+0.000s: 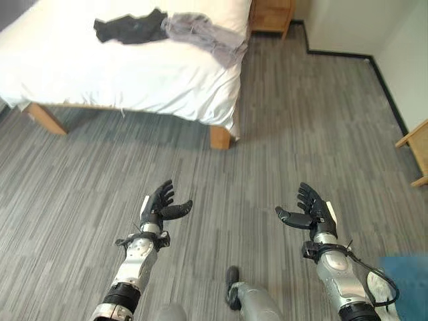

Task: Pick up bed clothes into laundry basket.

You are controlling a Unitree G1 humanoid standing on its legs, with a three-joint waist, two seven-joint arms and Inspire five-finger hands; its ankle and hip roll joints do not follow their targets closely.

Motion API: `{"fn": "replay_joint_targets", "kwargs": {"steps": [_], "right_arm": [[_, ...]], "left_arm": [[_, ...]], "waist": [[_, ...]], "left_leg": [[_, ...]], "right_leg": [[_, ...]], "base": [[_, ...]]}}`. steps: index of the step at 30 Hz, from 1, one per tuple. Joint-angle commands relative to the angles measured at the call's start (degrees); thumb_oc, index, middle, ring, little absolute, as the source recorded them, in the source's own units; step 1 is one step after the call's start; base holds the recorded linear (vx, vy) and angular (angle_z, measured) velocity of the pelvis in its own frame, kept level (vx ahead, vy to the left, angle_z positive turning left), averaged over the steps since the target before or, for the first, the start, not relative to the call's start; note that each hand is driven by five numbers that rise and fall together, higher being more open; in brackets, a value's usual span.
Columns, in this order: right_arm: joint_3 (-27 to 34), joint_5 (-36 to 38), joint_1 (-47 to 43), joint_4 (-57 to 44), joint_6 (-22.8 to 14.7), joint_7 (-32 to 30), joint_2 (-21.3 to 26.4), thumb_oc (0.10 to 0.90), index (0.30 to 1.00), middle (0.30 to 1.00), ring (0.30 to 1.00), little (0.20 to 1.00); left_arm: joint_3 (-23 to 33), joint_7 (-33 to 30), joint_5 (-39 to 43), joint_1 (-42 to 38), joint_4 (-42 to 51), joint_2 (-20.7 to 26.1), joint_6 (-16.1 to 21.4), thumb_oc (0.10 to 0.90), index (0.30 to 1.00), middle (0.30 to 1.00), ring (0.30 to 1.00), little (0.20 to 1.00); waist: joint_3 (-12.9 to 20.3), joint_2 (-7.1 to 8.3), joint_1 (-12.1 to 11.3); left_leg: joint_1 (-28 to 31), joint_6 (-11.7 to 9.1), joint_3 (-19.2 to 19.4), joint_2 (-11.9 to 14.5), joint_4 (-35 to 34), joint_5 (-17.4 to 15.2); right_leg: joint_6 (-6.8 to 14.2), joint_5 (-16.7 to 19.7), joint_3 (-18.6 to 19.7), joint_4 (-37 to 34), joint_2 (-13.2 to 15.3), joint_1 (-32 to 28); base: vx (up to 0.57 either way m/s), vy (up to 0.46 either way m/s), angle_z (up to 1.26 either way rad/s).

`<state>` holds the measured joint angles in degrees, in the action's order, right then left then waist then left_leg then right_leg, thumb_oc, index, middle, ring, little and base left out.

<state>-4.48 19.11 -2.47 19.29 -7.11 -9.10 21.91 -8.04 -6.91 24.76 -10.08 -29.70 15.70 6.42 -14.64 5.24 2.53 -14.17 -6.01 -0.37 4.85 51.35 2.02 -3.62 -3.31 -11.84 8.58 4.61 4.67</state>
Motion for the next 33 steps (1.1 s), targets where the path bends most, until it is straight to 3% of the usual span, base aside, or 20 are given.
{"fn": "replay_joint_targets", "kwargs": {"steps": [1, 4, 7, 9, 10, 11, 12, 13, 15, 17, 19, 21, 22, 25, 26, 28, 29, 30, 32, 33], "right_arm": [[-1.5, 2.0, -4.4, -5.9, -5.1, 1.1, 2.0, 0.800, 0.900, 0.900, 0.900, 0.900], [-4.1, 1.6, -7.4, -5.4, -5.8, 3.2, 2.0, 0.800, 0.900, 0.900, 0.900, 0.900], [-4.9, 0.9, -7.8, -4.9, -4.8, 4.1, 2.0, 0.800, 0.900, 0.900, 0.900, 0.900], [-5.7, 1.0, -8.4, -5.9, -4.0, 5.4, 0.8, 0.800, 0.900, 0.900, 0.900, 0.900], [-6.0, 0.8, -7.7, -6.7, -4.3, 6.1, 0.1, 0.800, 0.900, 0.900, 0.900, 0.900], [-6.5, 0.1, -7.3, -6.6, -4.1, 6.6, -0.7, 0.800, 0.900, 0.900, 0.900, 0.900], [-6.5, -0.2, -6.2, -6.9, -3.9, 7.0, -1.6, 0.800, 0.900, 0.900, 0.900, 0.900], [-6.6, -0.2, -5.8, -6.8, -3.7, 6.4, -1.9, 0.800, 0.900, 0.900, 0.900, 0.900], [-7.4, -0.2, -6.1, -7.1, -3.6, 7.1, -2.9, 0.800, 0.900, 0.900, 0.900, 0.900], [-7.7, -1.7, -7.0, -7.1, -3.3, 7.1, -2.3, 0.800, 0.900, 0.900, 0.900, 0.900], [-6.7, -0.6, -7.1, -7.9, -3.5, 7.8, -1.5, 0.800, 0.900, 0.900, 0.900, 0.900], [-5.8, -0.4, -7.5, -8.6, -3.6, 7.9, -0.2, 0.800, 0.900, 0.900, 0.900, 0.900], [-5.2, -0.3, -7.0, -8.8, -3.7, 7.7, 0.6, 0.800, 0.900, 0.900, 0.900, 0.900], [-2.7, -1.2, -5.7, -10.3, -3.5, 7.6, 3.2, 0.800, 0.900, 0.900, 0.900, 0.900], [-1.6, -1.9, -5.5, -10.6, -3.5, 7.2, 4.4, 0.800, 0.900, 0.900, 0.900, 0.900], [0.5, -3.7, -6.0, -11.5, -3.4, 6.7, 6.5, 0.800, 0.900, 0.900, 0.900, 0.900], [1.2, -4.8, -7.1, -11.7, -3.4, 6.9, 8.4, 0.800, 0.900, 0.900, 0.900, 0.900], [1.2, -4.8, -7.1, -11.7, -3.4, 6.9, 8.4, 0.800, 0.900, 0.900, 0.900, 0.900], [2.8, -8.0, -10.2, -11.3, -3.0, 6.8, 15.7, 0.800, 0.900, 0.900, 0.900, 0.900], [2.3, -8.3, -11.5, -11.3, -2.6, 6.9, 18.3, 0.800, 0.900, 0.900, 0.900, 0.900]], "left_arm": [[4.2, -0.2, 2.6, 0.0, 9.4, 3.5, 6.0, 0.800, 0.900, 0.900, 0.900, 0.900], [6.7, 0.4, 2.5, 1.8, 11.7, 4.5, 7.0, 0.800, 0.900, 0.900, 0.900, 0.900], [6.8, 0.7, 1.9, 2.1, 13.2, 4.6, 7.0, 0.800, 0.900, 0.900, 0.900, 0.900], [7.5, 1.2, 1.4, 3.3, 14.8, 5.8, 7.3, 0.800, 0.900, 0.900, 0.900, 0.900], [7.7, 0.8, 0.8, 3.3, 15.5, 5.8, 7.3, 0.800, 0.900, 0.900, 0.900, 0.900], [7.8, 1.1, 0.2, 3.8, 16.0, 5.8, 7.0, 0.800, 0.900, 0.900, 0.900, 0.900], [7.9, 1.2, -0.5, 4.4, 16.7, 6.2, 6.5, 0.800, 0.900, 0.900, 0.900, 0.900], [7.2, 0.9, -0.9, 3.7, 16.8, 6.3, 6.1, 0.800, 0.900, 0.900, 0.900, 0.900], [7.0, 0.3, -1.1, 2.3, 15.8, 5.9, 6.1, 0.800, 0.900, 0.900, 0.900, 0.900], [7.1, 0.3, -0.9, 2.0, 16.2, 6.0, 6.1, 0.800, 0.900, 0.900, 0.900, 0.900], [6.4, 1.5, -1.0, 1.5, 18.2, 6.3, 6.2, 0.800, 0.900, 0.900, 0.900, 0.900], [5.2, 2.5, -0.3, 1.4, 19.1, 6.3, 6.4, 0.800, 0.900, 0.900, 0.900, 0.900], [4.2, 3.3, 0.3, 0.9, 19.5, 6.1, 6.5, 0.800, 0.900, 0.900, 0.900, 0.900], [1.1, 5.1, 1.5, -0.3, 19.4, 5.5, 6.7, 0.800, 0.900, 0.900, 0.900, 0.900], [0.0, 5.8, 1.4, -0.9, 19.4, 5.4, 6.7, 0.800, 0.900, 0.900, 0.900, 0.900], [-1.6, 6.7, 0.8, -0.9, 20.1, 5.2, 6.6, 0.800, 0.900, 0.900, 0.900, 0.900], [-1.8, 7.1, 0.4, -0.2, 20.4, 5.3, 6.6, 0.800, 0.900, 0.900, 0.900, 0.900], [-1.8, 7.1, 0.4, -0.2, 20.4, 5.3, 6.6, 0.800, 0.900, 0.900, 0.900, 0.900], [-2.1, 9.4, 1.1, 1.8, 23.6, 5.9, 6.2, 0.800, 0.900, 0.900, 0.900, 0.900], [-3.0, 10.3, 3.1, 2.0, 23.3, 5.4, 5.8, 0.800, 0.900, 0.900, 0.900, 0.900]], "waist": [[5.0, -1.01, -5.4], [6.4, -3.00, -11.5], [9.1, -3.23, -12.5], [10.9, -2.81, -12.8], [11.4, -2.68, -13.4], [12.3, -0.84, -14.1], [12.8, -0.16, -14.9], [12.2, -0.87, -14.0], [10.6, -1.56, -11.7], [9.8, -2.48, -9.4], [9.1, -2.06, -7.3], [8.4, -1.92, -5.5], [8.1, -1.13, -4.2], [8.3, -0.09, -1.3], [8.5, 0.40, -0.7], [8.8, 1.36, -0.8], [9.2, 1.99, -1.2], [9.2, 1.83, -0.9], [9.9, 2.85, -2.7], [10.2, 2.91, -2.7]], "left_leg": [[-3.7, 1.1, 6.8, 1.0, -19.1, 7.2], [-4.9, 1.1, 14.8, 0.8, -50.7, 12.4], [-5.6, 1.7, 21.3, 1.3, -55.6, 13.7], [-2.7, 3.9, 21.9, -0.8, -53.7, 14.5], [-2.0, 4.9, 21.6, -1.2, -53.2, 14.9], [-2.0, 6.6, 21.0, -3.2, -50.4, 12.8], [-0.3, 8.3, 21.4, -3.9, -49.3, 10.3], [2.7, 9.4, 20.4, -4.1, -48.9, 7.8], [9.0, 11.2, 17.9, -5.2, -49.3, 3.9], [14.7, 11.5, 15.1, -5.1, -51.8, 1.8], [18.8, 9.8, 11.8, -5.1, -54.2, 0.6], [20.6, 8.6, 7.8, -5.3, -55.2, -0.4], [22.3, 7.7, 4.9, -6.1, -55.9, -2.0], [24.4, 7.0, -2.5, -7.2, -56.3, -4.9], [24.9, 6.7, -5.0, -7.5, -56.3, -5.9], [26.0, 5.8, -8.2, -7.2, -56.3, -7.0], [26.4, 5.1, -8.7, -6.6, -56.3, -7.5], [26.4, 5.0, -9.0, -6.4, -56.3, -7.5], [27.2, 3.2, -10.2, -3.5, -54.6, -8.9], [26.5, 2.5, -11.5, -1.8, -51.9, -9.0]], "right_leg": [[6.0, 2.9, 5.3, -10.3, -0.7, -11.5], [7.6, -2.6, 8.6, -12.6, -3.0, -20.3], [8.4, -5.5, 9.6, -11.9, -2.0, -26.1], [9.5, -5.4, 9.3, -7.9, 0.1, -27.2], [10.0, -3.4, 9.2, -3.4, 0.3, -26.4], [12.4, 1.3, 8.6, 4.8, 3.3, -25.0], [15.1, 10.6, 8.3, 15.7, 5.2, -21.5], [16.0, 15.2, 8.4, 24.3, 5.3, -16.6], [15.5, 18.5, 5.6, 34.4, 8.6, -10.4], [14.6, 15.4, 3.1, 37.2, 10.9, -2.9], [13.9, 13.8, 2.1, 27.6, 14.2, 2.4], [13.8, 13.7, 3.7, 19.4, 12.7, 3.8], [13.9, 13.8, 7.4, 10.5, 11.3, 4.3], [16.2, 11.9, 20.2, -3.1, 5.9, 4.2], [17.2, 12.6, 23.5, -6.2, 5.6, 4.9], [18.6, 16.2, 22.4, -9.4, 7.5, 5.9], [18.6, 17.5, 19.0, -10.0, 8.3, 5.8], [18.6, 17.5, 18.6, -10.3, 8.3, 5.5], [18.0, 15.7, 14.6, -7.1, 8.9, 3.5], [17.0, 14.2, 15.7, -5.9, 7.6, 3.1]], "base": [[0.81, 0.034, -0.73], [0.90, 0.101, -0.65], [0.72, 0.125, -0.62], [0.64, 0.097, -0.22], [0.61, 0.134, -0.22], [0.57, 0.188, -0.15], [0.59, 0.280, -0.01], [0.59, 0.327, 0.06], [0.64, 0.300, 0.39], [0.57, 0.093, 1.08], [0.56, -0.189, 1.09], [0.52, -0.289, 1.16], [0.55, -0.300, 1.16], [0.51, -0.212, 1.34], [0.48, -0.233, 1.09], [0.37, -0.300, 1.11], [0.20, -0.217, 1.09], [0.33, -0.346, 0.92], [0.37, -0.447, 0.65], [0.30, -0.417, 0.66]]}}
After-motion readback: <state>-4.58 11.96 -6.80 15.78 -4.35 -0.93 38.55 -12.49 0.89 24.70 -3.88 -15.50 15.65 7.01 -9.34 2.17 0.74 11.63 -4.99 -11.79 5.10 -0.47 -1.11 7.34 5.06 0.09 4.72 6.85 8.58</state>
